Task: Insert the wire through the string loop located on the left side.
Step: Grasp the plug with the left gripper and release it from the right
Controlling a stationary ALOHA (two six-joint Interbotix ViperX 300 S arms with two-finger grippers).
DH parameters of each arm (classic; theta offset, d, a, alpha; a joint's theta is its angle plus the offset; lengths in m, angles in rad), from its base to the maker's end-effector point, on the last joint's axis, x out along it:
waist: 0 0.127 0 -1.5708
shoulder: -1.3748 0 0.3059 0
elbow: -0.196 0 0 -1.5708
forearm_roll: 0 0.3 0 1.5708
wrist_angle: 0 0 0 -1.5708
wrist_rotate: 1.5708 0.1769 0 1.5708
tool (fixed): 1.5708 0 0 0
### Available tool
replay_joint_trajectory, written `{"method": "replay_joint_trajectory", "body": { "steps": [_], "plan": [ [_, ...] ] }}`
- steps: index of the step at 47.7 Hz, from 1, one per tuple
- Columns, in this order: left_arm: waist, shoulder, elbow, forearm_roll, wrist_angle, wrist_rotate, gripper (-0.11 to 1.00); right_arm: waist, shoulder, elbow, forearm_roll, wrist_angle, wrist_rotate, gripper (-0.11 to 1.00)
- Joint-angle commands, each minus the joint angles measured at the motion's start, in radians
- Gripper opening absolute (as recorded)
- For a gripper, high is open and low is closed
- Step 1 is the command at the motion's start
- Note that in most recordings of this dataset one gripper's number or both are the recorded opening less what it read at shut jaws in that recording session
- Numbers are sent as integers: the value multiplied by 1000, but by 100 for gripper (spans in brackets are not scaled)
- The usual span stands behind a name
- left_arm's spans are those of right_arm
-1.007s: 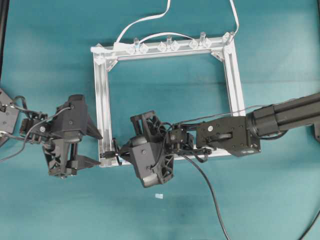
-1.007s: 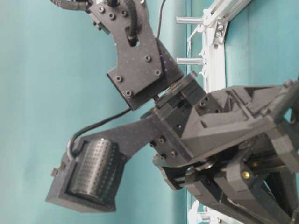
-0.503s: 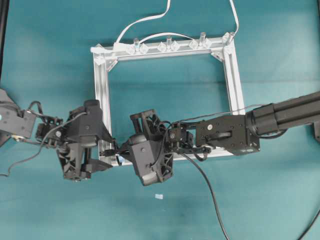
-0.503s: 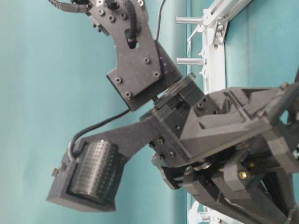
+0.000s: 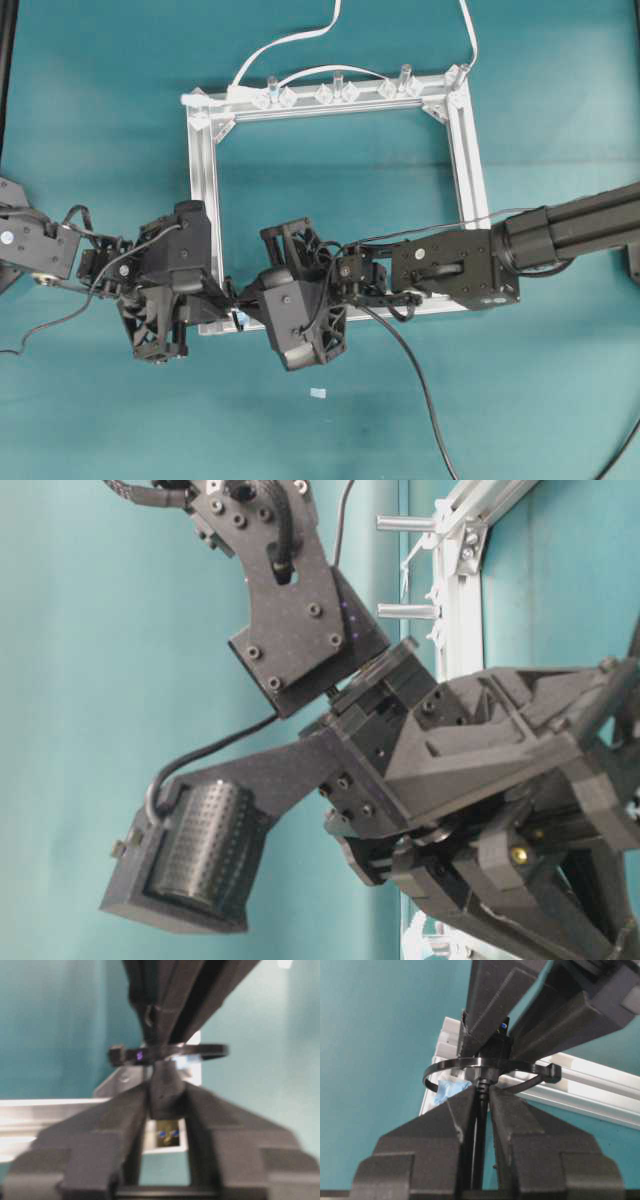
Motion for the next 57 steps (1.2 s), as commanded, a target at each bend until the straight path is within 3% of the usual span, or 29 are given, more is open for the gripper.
{"method": "replay_joint_trajectory", "body": {
  "steps": [1,47,50,57],
  "plan": [
    [8,-8,-14,2,-3,-20,19,3,-20,-17,-5,-9,-2,9],
    [8,-15,-18,2,-3,-17,19,3,-20,0,-5,-25,11,9],
    [8,-15,-18,2,-3,-18,19,3,-20,0,-5,-26,11,18],
    [8,-15,-18,2,-3,-18,19,3,-20,9,-5,-31,11,61]
  ]
}}
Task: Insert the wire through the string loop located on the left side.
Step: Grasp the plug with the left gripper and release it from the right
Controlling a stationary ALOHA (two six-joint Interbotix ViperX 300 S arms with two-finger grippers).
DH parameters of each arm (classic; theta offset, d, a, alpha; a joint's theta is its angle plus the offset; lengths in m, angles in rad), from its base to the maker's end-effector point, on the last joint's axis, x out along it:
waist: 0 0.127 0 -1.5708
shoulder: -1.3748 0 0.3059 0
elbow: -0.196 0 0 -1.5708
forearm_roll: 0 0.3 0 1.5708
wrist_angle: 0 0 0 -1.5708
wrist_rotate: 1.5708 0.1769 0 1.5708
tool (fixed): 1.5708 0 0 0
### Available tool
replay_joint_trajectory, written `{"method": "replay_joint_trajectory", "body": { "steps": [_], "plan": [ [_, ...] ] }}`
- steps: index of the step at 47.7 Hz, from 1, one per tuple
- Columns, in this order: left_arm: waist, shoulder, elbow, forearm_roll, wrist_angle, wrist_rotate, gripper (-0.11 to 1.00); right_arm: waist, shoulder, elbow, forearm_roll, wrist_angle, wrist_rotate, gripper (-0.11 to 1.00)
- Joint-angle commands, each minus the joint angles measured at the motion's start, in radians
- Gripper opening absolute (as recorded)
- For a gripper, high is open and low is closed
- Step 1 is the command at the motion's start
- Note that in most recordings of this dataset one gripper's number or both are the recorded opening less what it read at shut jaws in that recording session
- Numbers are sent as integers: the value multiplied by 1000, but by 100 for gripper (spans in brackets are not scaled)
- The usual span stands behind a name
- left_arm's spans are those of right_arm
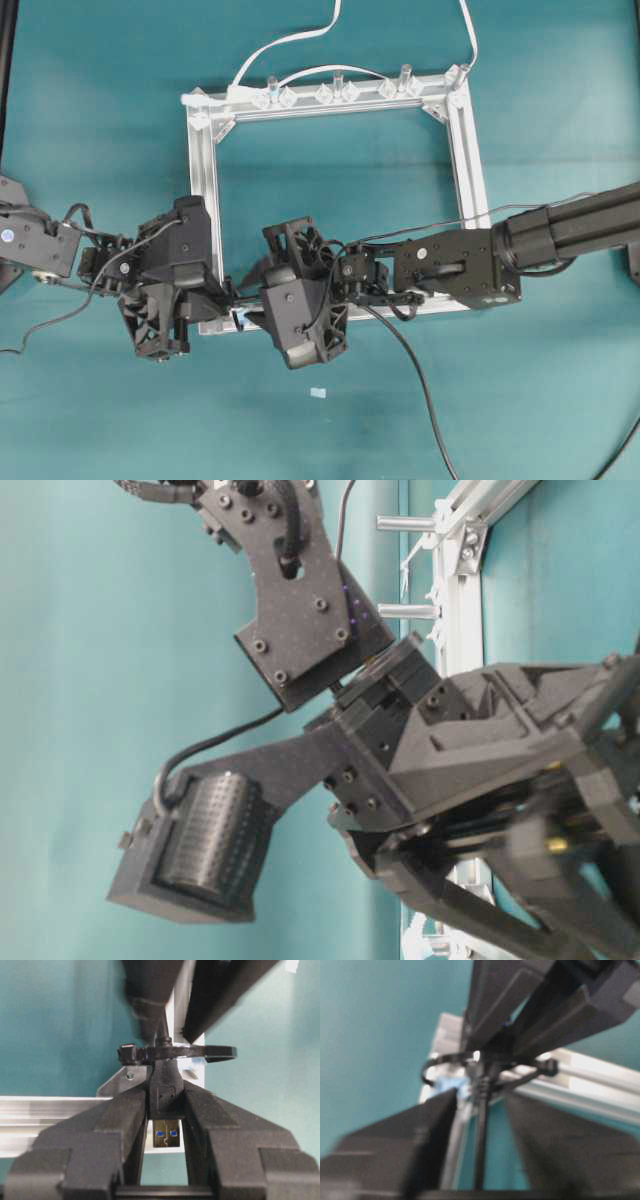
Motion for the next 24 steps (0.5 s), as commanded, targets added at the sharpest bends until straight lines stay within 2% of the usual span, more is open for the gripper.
{"method": "replay_joint_trajectory", "body": {
  "steps": [1,4,8,24],
  "plan": [
    [3,-14,-20,2,-3,-6,19,3,-20,-3,-3,-9,0,67],
    [3,-15,-20,2,-3,-8,19,2,-20,0,-3,-9,0,84],
    [3,-18,-21,2,-3,-6,19,3,-20,2,-3,-9,0,95],
    [3,-40,-12,2,18,-8,19,5,-21,2,-3,-9,0,95]
  ]
}}
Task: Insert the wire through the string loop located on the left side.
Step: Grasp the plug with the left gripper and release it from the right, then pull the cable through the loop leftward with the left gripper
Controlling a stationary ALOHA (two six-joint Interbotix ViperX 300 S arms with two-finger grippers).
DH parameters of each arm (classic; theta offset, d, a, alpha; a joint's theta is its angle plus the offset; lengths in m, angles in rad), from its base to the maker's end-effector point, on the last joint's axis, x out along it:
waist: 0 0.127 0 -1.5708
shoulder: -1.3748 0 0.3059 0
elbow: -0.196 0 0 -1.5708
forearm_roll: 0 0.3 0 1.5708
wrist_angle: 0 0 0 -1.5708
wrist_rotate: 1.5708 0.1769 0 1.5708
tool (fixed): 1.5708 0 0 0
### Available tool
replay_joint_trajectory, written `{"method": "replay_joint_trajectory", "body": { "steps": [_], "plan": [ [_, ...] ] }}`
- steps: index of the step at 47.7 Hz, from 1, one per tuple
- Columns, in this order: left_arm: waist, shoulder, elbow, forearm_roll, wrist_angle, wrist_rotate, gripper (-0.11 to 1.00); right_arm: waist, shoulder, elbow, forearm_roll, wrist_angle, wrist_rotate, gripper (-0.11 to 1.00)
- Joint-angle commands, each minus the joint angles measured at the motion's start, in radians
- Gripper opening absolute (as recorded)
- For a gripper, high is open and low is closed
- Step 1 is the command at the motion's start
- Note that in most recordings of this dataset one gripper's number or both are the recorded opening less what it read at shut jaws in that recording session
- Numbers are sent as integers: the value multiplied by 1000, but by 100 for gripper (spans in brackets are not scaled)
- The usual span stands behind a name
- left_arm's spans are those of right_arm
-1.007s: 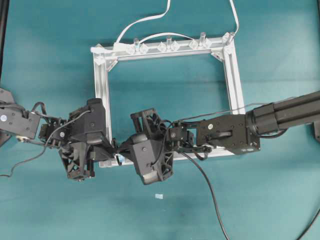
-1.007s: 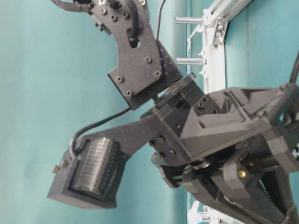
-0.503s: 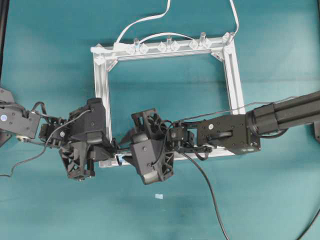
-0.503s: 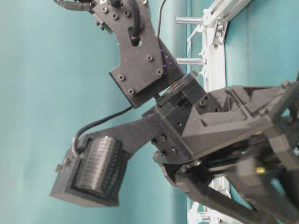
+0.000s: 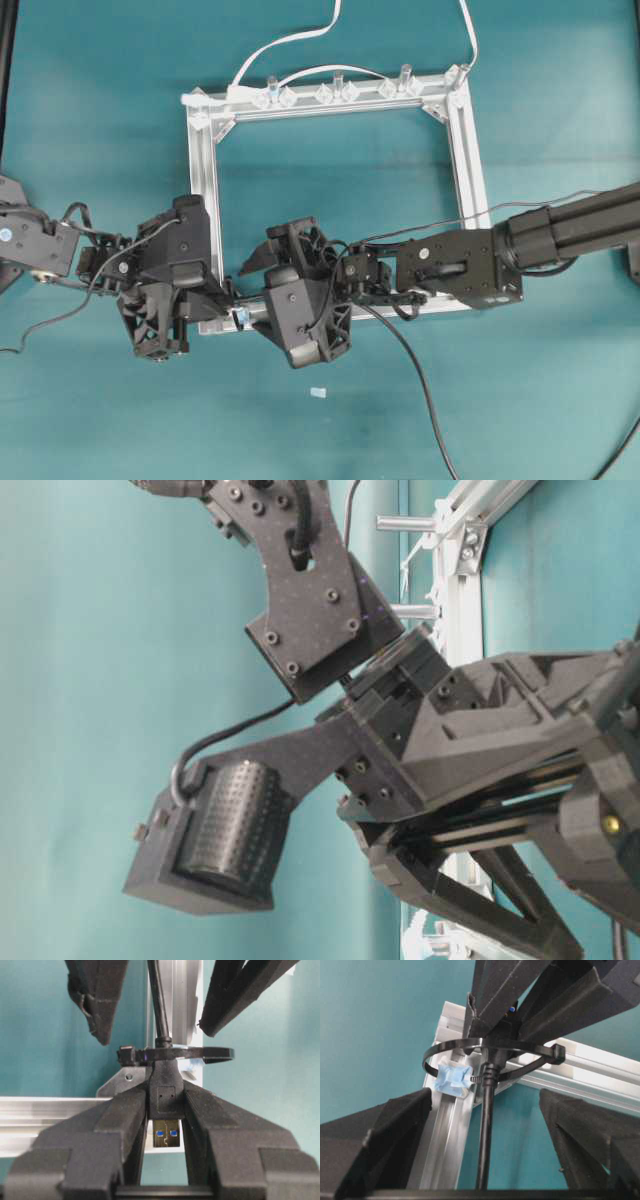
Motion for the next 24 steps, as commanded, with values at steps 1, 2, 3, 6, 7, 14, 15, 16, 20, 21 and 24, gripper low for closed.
{"method": "replay_joint_trajectory", "body": {
  "steps": [1,2,3,6,7,14,15,16,20,21,24],
  "plan": [
    [3,-31,-9,2,12,-6,19,3,-20,-9,-2,-8,0,95],
    [3,-35,-8,2,18,-6,19,3,-21,-11,-2,-8,0,95],
    [3,-40,-5,2,23,-6,19,3,-20,-9,-2,-8,0,95],
    [3,-60,5,2,43,-6,19,5,-20,-9,-2,-8,0,95],
    [2,-67,9,2,51,-6,19,6,-20,-9,-3,-6,0,95],
    [0,-127,37,2,115,-11,19,6,-20,-9,-2,-8,0,95],
    [-2,-140,41,2,124,-11,19,6,-20,-9,-2,-8,0,95],
    [-2,-149,46,2,133,-11,19,6,-20,-9,-2,-8,0,95],
    [-2,-192,71,2,169,-11,19,6,-21,-9,-3,-8,0,95],
    [-3,-201,75,2,175,-11,19,6,-21,-9,-2,-6,0,95],
    [-3,-230,92,2,190,-12,19,6,-21,-9,-2,-5,0,95]
  ]
}}
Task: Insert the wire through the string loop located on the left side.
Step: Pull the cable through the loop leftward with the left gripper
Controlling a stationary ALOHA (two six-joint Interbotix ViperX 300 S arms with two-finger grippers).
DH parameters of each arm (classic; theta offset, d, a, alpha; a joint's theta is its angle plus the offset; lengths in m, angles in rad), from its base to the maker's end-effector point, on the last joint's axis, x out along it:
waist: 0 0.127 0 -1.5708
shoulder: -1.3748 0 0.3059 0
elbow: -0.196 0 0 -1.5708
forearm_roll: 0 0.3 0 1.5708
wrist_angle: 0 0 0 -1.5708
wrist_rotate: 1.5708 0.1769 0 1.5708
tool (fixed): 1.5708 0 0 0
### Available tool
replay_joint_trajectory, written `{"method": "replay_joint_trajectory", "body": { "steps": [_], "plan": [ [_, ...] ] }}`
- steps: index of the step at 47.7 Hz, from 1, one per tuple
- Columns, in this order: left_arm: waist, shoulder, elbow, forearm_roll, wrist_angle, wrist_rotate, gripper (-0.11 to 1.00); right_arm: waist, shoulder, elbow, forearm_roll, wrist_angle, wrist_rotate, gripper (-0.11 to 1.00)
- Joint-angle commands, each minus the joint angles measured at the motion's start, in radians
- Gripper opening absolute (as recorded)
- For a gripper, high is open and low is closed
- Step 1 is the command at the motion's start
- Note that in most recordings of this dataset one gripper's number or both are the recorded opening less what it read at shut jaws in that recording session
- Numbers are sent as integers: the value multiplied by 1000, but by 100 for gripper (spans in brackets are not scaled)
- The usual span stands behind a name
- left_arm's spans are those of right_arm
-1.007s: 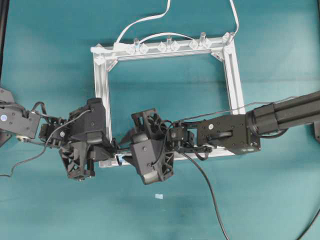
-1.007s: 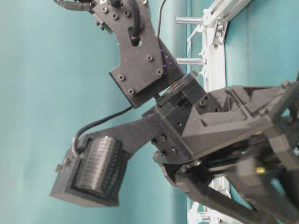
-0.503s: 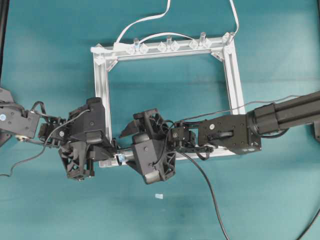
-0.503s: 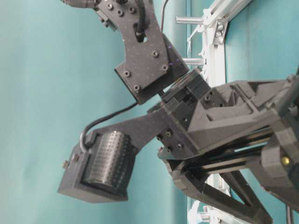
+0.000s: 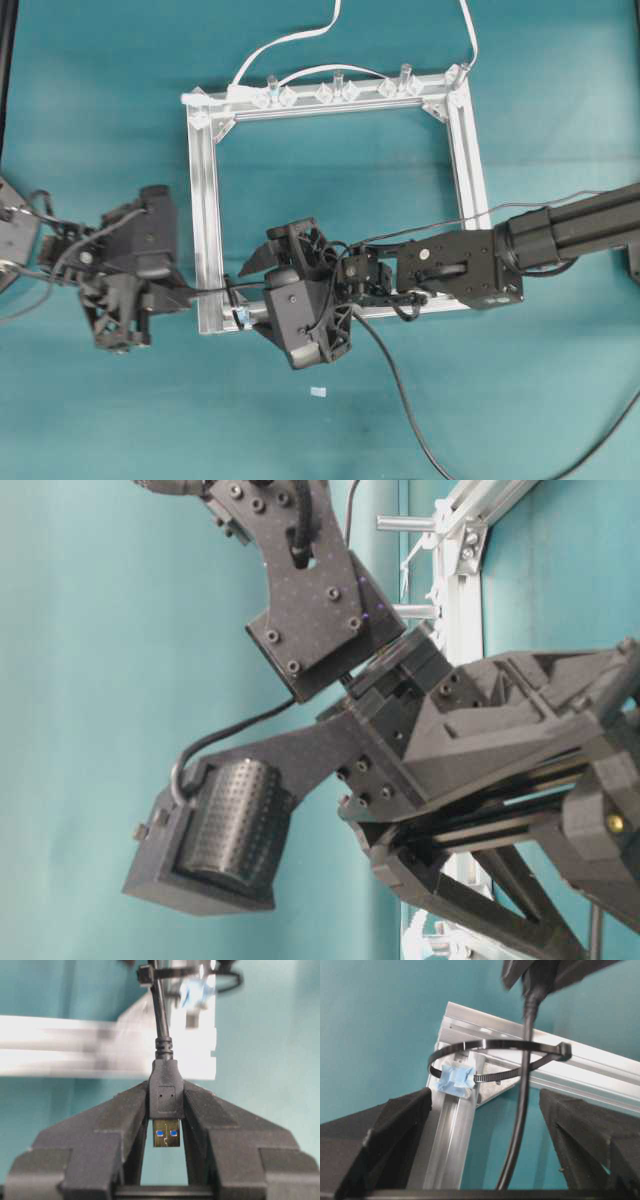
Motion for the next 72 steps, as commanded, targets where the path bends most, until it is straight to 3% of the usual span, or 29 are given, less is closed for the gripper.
{"method": "replay_joint_trajectory", "body": {
  "steps": [1,14,27,35,72],
  "plan": [
    [-5,-54,11,2,17,-9,19,3,-20,-9,-2,-6,0,95],
    [-11,-172,84,2,78,-8,19,3,-20,-9,-2,-6,0,95],
    [-89,-258,132,0,179,-8,19,5,-20,-9,-2,-3,0,95],
    [-126,-262,138,0,183,-12,19,3,-20,-9,-2,-5,0,95],
    [-129,-252,150,3,170,-9,20,3,-20,-9,-2,-9,-2,95]
  ]
}}
